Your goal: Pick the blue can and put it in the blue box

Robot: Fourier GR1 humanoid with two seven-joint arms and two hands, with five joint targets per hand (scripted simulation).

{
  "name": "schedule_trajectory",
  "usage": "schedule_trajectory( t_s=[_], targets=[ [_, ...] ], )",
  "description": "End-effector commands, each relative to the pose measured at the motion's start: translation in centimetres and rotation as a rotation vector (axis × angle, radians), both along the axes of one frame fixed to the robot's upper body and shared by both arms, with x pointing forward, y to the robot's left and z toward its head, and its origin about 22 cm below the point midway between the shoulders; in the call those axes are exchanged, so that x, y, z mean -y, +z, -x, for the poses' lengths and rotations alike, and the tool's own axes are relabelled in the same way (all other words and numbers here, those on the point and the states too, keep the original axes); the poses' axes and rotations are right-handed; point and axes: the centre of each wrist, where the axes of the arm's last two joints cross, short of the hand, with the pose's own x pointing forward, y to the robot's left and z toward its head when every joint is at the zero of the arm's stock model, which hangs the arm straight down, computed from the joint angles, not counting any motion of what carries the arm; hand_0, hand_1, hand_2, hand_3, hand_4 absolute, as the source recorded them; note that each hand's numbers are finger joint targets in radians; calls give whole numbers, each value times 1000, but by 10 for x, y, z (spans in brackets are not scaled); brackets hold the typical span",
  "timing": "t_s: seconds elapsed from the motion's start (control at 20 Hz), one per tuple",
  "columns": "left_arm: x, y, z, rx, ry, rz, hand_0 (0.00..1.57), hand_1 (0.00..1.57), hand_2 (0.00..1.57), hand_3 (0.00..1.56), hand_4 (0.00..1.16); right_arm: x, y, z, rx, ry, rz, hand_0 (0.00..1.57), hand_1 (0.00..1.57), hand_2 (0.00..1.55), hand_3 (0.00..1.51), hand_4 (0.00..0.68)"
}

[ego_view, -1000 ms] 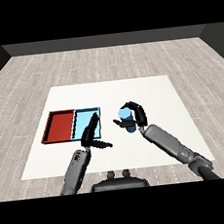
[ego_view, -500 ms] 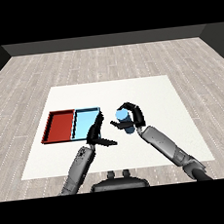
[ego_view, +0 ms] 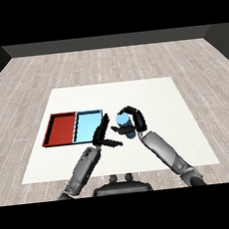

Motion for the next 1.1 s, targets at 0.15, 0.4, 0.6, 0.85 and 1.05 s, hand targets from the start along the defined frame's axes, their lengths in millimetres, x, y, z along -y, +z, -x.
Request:
schedule_trajectory(
  t_s=[0.15,0.4,0.6,0.85,1.05],
  targets=[
    [-4,-9,7,-38,-24,37,0,0,0,0,0,-12,-11,-1,13,28,2,1475,1475,1457,1391,606],
    [0,2,-16,-21,-12,15,0,0,0,0,0,-21,13,7,3,47,14,1488,1488,1462,1399,608],
    [14,14,-9,-22,-19,16,0,0,0,0,0,-40,-7,10,30,73,-13,1467,1467,1462,1410,621],
    [17,-10,-15,-34,-5,10,0,0,0,0,0,-47,-4,13,-8,74,-62,1459,1459,1450,1387,628],
    [19,-6,-1,1,-15,33,0,0,0,0,0,-52,4,8,-27,87,-103,1449,1449,1453,1383,602]
  ],
)
